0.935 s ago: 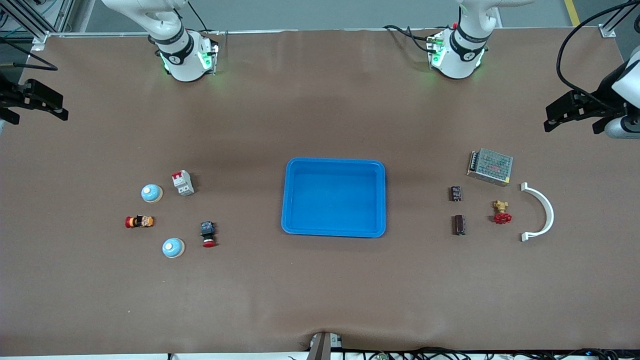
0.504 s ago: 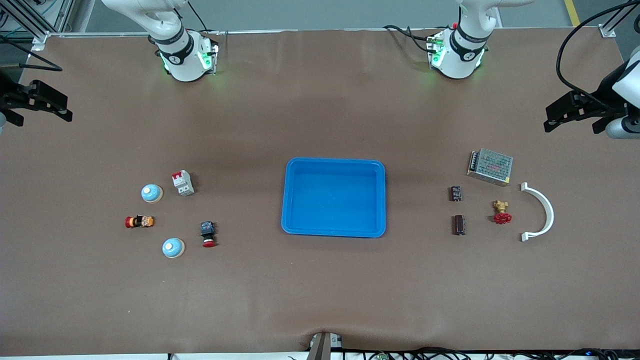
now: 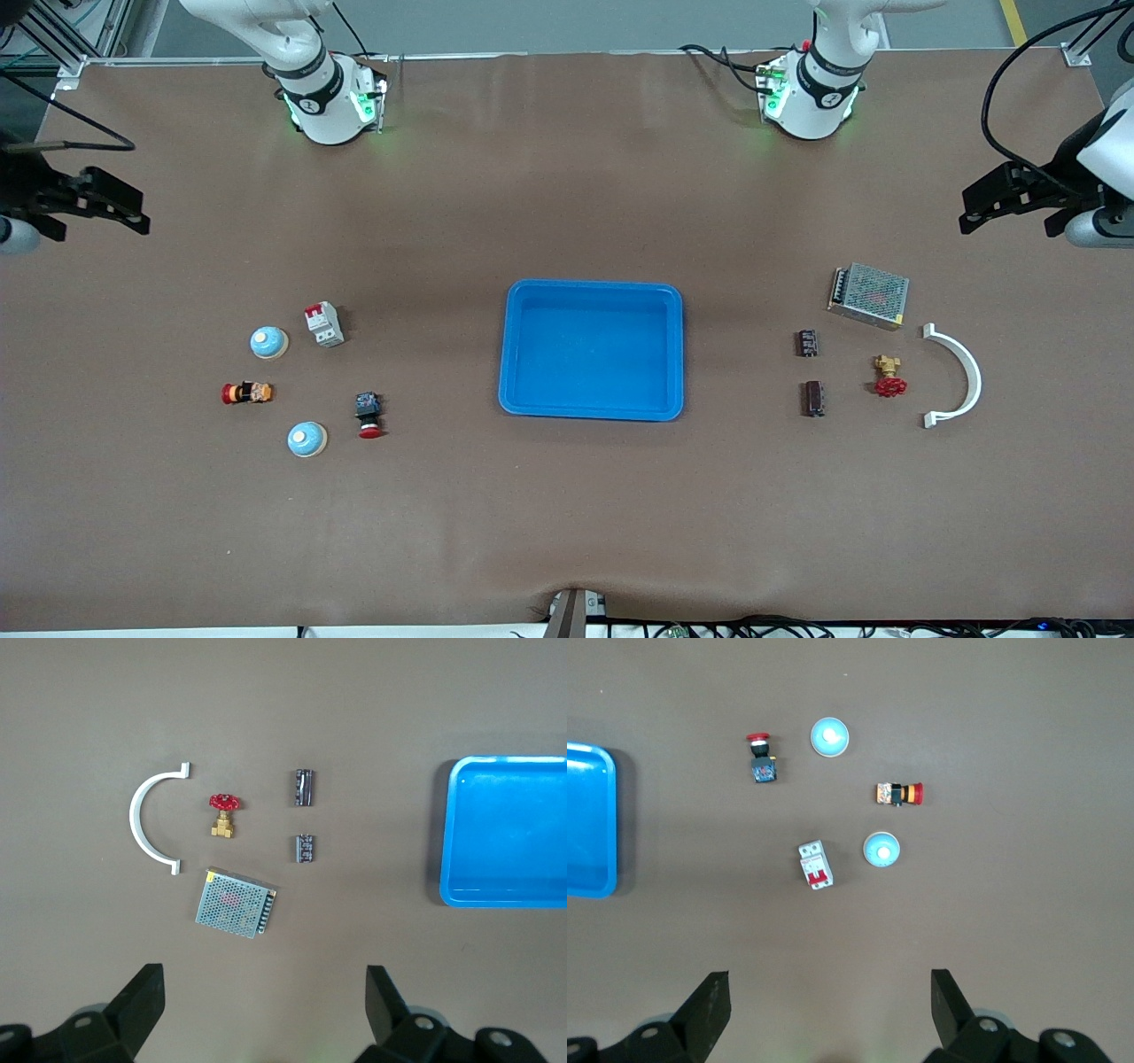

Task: Place electrolytic capacitor and blue bell in tray
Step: 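Move the right gripper toward the blue bells while the left gripper reaches capacitors, then lower the right gripper over a blue bell while the left gripper descends, then close the right gripper on the bell while the left gripper grasps capacitor, then carry the bell and capacitor with both grippers over the blue tray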

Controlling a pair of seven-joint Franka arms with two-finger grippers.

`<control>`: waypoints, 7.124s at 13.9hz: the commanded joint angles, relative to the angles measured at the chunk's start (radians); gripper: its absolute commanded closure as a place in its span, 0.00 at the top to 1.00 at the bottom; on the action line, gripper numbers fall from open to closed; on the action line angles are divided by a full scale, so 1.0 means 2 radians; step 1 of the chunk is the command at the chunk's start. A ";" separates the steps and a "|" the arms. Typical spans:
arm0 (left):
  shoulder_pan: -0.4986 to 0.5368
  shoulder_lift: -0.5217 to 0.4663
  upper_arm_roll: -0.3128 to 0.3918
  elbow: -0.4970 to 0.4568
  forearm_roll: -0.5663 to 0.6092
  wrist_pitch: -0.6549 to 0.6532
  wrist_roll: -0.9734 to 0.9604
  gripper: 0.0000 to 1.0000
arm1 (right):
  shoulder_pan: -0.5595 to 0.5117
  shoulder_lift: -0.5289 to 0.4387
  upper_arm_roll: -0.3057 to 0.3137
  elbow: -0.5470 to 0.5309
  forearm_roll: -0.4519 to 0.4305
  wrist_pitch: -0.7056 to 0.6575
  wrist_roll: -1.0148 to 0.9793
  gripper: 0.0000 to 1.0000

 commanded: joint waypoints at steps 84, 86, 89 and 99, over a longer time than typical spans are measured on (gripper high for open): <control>-0.008 0.184 -0.023 -0.423 0.011 0.675 -0.091 0.00 | 0.011 0.374 -0.001 -0.057 0.004 0.506 -0.111 1.00; -0.007 0.183 -0.023 -0.423 0.011 0.675 -0.092 0.00 | 0.011 0.374 0.000 -0.057 0.004 0.506 -0.111 1.00; -0.001 0.168 -0.022 -0.420 0.011 0.662 -0.106 0.00 | 0.011 0.374 0.000 -0.057 0.004 0.506 -0.110 0.84; 0.000 0.099 -0.027 -0.266 -0.001 0.350 -0.331 0.00 | 0.013 0.369 0.000 -0.047 0.015 0.497 -0.111 0.54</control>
